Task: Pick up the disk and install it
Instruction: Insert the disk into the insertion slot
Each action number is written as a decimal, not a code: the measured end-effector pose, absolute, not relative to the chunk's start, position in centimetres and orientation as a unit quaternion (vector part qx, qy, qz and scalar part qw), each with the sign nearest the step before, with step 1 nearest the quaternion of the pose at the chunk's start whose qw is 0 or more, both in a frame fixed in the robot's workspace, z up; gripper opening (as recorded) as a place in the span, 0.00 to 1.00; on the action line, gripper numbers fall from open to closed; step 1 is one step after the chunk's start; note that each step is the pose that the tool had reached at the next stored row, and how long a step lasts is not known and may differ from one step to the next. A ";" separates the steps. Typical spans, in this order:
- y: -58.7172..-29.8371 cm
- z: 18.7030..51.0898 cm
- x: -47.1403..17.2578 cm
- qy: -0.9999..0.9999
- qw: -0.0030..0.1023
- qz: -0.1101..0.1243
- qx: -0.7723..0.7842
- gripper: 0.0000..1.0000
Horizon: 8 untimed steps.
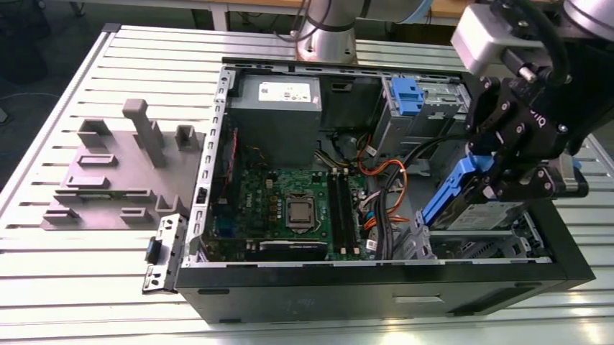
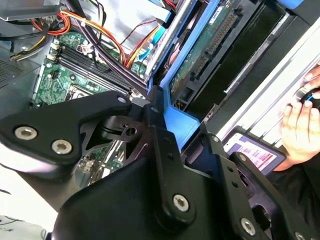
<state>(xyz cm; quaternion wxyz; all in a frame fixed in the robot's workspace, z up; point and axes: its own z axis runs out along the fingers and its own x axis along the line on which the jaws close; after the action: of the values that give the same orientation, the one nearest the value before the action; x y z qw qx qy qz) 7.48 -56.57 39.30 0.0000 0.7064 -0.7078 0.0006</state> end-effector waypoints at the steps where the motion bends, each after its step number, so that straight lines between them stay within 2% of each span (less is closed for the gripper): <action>1: -56.6 39.1 7.5 -0.708 0.000 0.001 0.706 0.37; 8: -56.6 37.9 7.5 -0.708 0.000 0.001 0.706 0.37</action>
<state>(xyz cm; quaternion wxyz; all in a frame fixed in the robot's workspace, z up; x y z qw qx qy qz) 7.50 -56.61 37.95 0.0000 0.7059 -0.7083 0.0006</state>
